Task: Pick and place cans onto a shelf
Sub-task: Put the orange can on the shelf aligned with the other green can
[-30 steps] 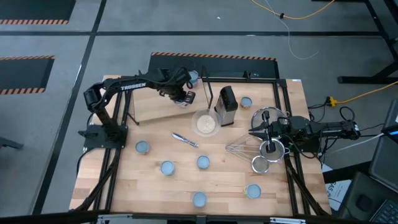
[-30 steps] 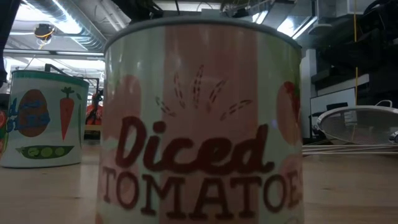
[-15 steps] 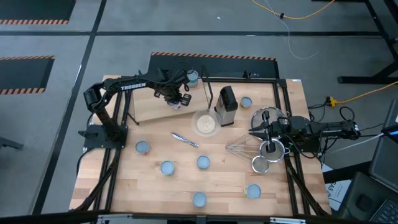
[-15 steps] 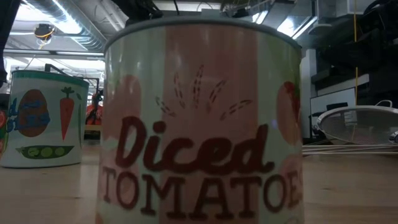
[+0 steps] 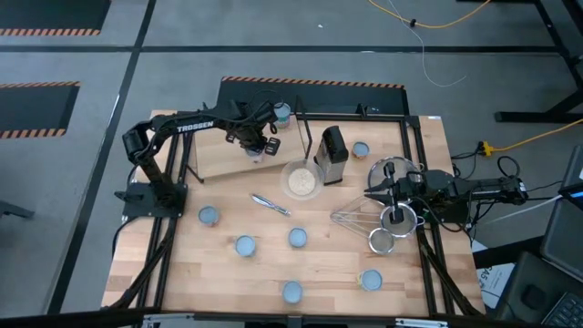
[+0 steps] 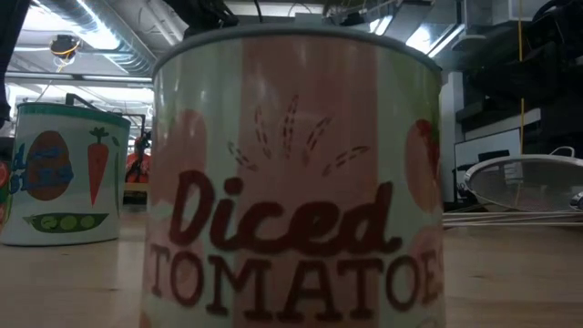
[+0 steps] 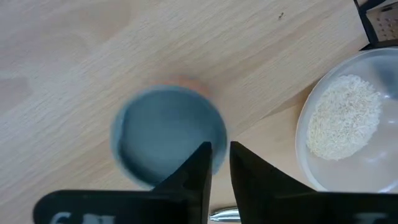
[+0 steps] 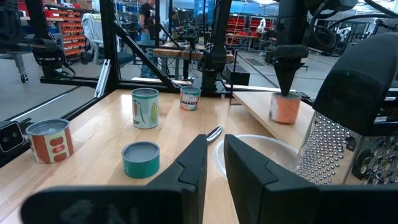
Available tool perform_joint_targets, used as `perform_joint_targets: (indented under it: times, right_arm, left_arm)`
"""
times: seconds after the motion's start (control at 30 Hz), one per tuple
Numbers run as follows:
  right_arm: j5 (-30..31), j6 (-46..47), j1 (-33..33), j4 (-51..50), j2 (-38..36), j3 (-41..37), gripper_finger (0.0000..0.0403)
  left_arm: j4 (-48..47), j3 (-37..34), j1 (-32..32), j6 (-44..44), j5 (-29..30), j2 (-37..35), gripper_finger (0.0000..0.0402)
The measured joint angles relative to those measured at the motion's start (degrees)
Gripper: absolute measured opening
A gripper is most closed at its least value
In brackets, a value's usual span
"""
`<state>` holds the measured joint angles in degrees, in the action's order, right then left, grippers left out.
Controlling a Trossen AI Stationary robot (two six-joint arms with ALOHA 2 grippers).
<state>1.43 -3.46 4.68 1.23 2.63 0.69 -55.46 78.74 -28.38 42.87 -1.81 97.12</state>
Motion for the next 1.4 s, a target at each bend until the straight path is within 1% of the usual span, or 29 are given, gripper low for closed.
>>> perform_joint_targets:
  times: [0.27, 0.4, 0.5, 0.6, 0.87, 1.2, 1.27, 1.4]
  right_arm:
    - [0.00, -0.01, -0.01, 0.00, 0.00, 0.00, 0.0061]
    - [0.00, 0.00, -0.02, 0.00, -0.01, 0.00, 0.0061]
    - [-0.01, 0.00, -0.02, 0.00, 0.00, 0.00, 0.0061]
    - [0.00, 0.00, -0.01, 0.00, 0.00, 0.00, 0.0061]
    - [-0.01, 0.00, -0.01, 0.00, -0.01, 0.00, 0.0061]
    - [0.00, -0.01, -0.01, 0.00, -0.01, 0.00, 0.0061]
    - [0.00, -0.01, 0.00, 0.00, -0.01, 0.00, 0.0061]
    - [-0.02, -0.02, -0.02, 0.00, -0.02, 0.00, 0.0061]
  left_arm:
    - [2.00, 0.00, 0.02, -0.56, 1.06, -0.02, 0.0071]
    - [4.54, 0.00, 0.00, -7.10, -0.30, -0.07, 0.0068]
    - [4.96, 0.00, 0.02, -8.96, -2.32, -0.09, 0.0067]
    - [4.97, 0.00, 0.00, -9.03, -3.35, -0.09, 0.0067]
    - [5.02, 0.00, 0.40, -8.87, -3.64, -0.09, 0.0067]
    - [5.09, 0.00, 0.51, -3.60, -3.21, -0.11, 0.0067]
    - [5.08, 0.00, 0.89, -3.74, -2.35, -0.09, 0.0067]
    - [5.03, 0.00, 2.40, -4.51, 2.33, -0.09, 0.0067]
